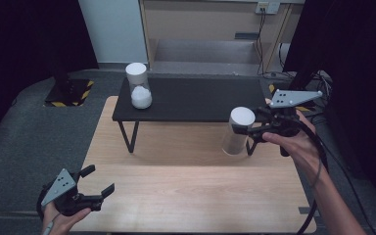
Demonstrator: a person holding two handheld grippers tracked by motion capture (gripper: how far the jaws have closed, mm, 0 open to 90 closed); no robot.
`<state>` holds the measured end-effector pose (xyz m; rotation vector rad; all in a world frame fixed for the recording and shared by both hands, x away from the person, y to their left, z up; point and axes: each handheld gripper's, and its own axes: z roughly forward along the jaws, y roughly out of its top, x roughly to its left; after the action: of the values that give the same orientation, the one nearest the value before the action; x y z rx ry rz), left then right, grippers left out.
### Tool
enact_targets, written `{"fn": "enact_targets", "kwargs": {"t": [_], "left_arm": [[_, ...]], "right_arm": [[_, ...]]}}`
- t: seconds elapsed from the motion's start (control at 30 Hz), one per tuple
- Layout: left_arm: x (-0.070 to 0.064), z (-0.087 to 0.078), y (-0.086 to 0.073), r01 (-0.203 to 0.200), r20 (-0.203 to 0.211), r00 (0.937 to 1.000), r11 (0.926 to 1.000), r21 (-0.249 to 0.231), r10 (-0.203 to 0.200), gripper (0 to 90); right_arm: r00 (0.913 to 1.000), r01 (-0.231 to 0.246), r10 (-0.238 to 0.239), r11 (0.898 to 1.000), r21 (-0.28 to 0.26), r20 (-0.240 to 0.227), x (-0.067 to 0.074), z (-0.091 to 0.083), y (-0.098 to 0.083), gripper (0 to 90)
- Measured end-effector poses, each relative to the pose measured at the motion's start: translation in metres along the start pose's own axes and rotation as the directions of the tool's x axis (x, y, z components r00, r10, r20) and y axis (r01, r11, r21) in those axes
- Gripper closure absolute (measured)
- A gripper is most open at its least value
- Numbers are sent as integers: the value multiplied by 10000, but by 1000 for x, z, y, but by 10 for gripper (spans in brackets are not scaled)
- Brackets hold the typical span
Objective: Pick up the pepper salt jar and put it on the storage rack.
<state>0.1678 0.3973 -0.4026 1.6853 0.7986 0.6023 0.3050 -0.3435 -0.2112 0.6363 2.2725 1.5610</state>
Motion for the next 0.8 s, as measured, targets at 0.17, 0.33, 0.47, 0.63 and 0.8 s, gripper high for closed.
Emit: {"fn": "enact_targets", "kwargs": {"t": [0.17, 0.33, 0.47, 0.63, 0.8], "left_arm": [[1, 1, 0, 27, 12, 10000, 10000, 20, -27, 23], [2, 1, 0, 121, 68, 9999, 9999, 8, -121, 23], [2, 1, -1, 127, 78, 9999, 9999, 4, -127, 23], [3, 1, -1, 131, 85, 9999, 9999, 37, -131, 24], [4, 1, -1, 148, 68, 9999, 9999, 48, -149, 24]], "right_arm": [[9992, -90, 88, 9999, 62, 401, -5, -2, 23, 338], [9973, -130, 115, 9997, 203, 732, -9, 0, 41, 338], [9947, -256, 231, 9994, 240, 1006, -13, 4, 49, 338], [9860, -505, 456, 9984, 264, 1604, -22, 13, 54, 338], [9726, -809, 726, 9963, 285, 2209, -33, 26, 59, 338]]}}
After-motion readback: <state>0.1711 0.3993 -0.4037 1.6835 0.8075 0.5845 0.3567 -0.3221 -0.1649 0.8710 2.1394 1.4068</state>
